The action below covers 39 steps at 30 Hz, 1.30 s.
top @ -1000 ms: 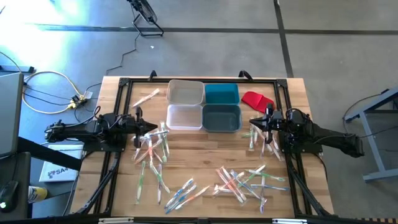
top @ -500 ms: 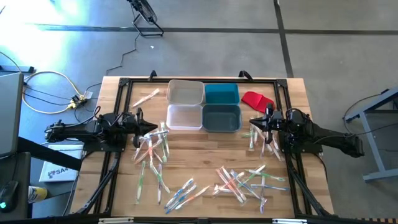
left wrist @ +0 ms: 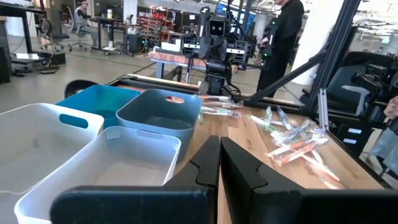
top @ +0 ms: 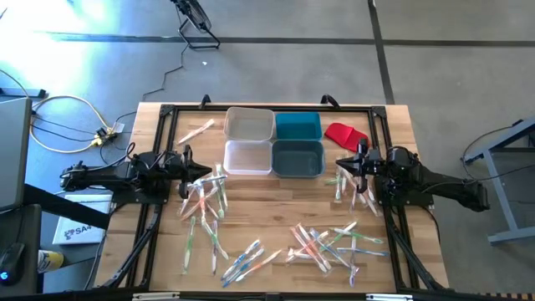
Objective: Pick & Place Toothbrushes
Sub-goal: Put the orange toothbrush into the blue bin
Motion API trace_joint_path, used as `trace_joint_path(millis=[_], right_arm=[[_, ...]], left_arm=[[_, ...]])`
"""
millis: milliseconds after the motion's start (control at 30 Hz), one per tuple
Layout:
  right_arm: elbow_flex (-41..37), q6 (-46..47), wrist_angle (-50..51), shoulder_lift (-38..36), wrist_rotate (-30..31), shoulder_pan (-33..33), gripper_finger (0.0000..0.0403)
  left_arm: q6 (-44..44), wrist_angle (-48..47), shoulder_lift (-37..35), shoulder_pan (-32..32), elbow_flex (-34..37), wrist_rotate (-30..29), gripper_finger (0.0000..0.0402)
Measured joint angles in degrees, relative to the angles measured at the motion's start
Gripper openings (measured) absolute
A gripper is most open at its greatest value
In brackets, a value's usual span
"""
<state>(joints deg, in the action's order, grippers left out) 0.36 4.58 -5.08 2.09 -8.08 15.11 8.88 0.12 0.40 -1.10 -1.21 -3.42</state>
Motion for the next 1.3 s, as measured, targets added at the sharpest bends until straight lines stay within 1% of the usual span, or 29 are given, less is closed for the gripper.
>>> trace_joint_path(millis=[700,900,1300], right_arm=[[0.00,1.36,0.17,0.00,0.41,0.02,0.0002],[0.00,1.28,0.17,0.02,0.44,0.02,0.0002],[0.00,1.55,0.17,0.02,0.43,0.00,0.0002]], left_arm=[[0.39,0.01,-0.02,0.00,0.00,0.00,0.0010],[-2.60,0.07,-0.02,0.00,0.00,-0.15,0.0010],[-2.83,0.11,0.00,0.00,0.00,-0.18,0.0010]])
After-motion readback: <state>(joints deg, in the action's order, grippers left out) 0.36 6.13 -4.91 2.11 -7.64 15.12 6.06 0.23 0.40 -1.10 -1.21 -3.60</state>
